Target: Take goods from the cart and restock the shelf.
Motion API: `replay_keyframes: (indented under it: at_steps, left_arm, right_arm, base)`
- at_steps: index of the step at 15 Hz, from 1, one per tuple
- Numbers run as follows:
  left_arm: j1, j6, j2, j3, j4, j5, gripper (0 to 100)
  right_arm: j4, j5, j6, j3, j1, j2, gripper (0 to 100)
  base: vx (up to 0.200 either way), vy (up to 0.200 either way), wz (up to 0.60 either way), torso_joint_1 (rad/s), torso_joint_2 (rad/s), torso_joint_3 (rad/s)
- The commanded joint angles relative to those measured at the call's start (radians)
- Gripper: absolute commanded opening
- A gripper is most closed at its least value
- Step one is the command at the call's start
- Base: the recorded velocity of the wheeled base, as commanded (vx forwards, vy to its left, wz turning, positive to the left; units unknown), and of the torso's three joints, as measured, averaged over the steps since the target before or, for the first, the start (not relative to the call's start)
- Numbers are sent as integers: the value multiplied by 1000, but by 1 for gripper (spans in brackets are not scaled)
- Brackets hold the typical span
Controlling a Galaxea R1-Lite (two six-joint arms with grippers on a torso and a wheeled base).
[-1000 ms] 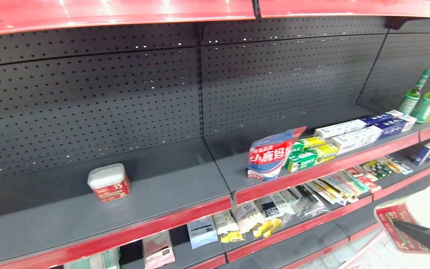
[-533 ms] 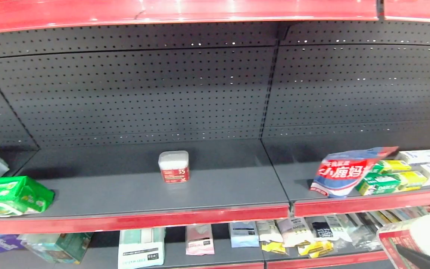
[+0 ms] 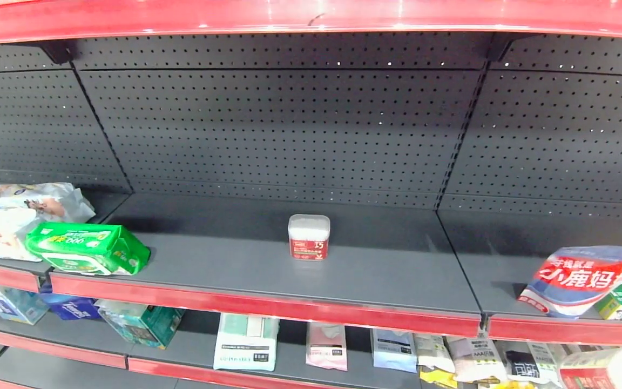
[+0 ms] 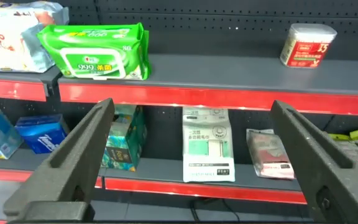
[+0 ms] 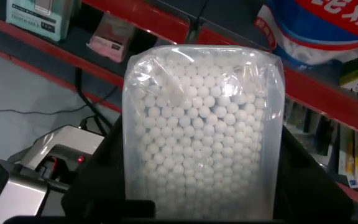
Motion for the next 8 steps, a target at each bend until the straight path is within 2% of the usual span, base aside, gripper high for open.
replay_keyframes:
  at_steps: [1, 4, 8]
  left_arm:
    - [0, 0, 1, 0, 1, 0, 100]
    - [0, 0, 1, 0, 1, 0, 100]
    - [-4, 4, 21, 0, 1, -3, 100]
  right_arm:
    - [22, -2, 2, -2, -4, -68, 0]
    - [85, -32, -1, 5, -70, -133, 0]
    - [95, -40, 2, 5, -88, -153, 0]
  base:
    - [0, 0, 0, 0, 0, 0]
    - [0, 0, 0, 0, 0, 0]
    - [0, 0, 0, 0, 0, 0]
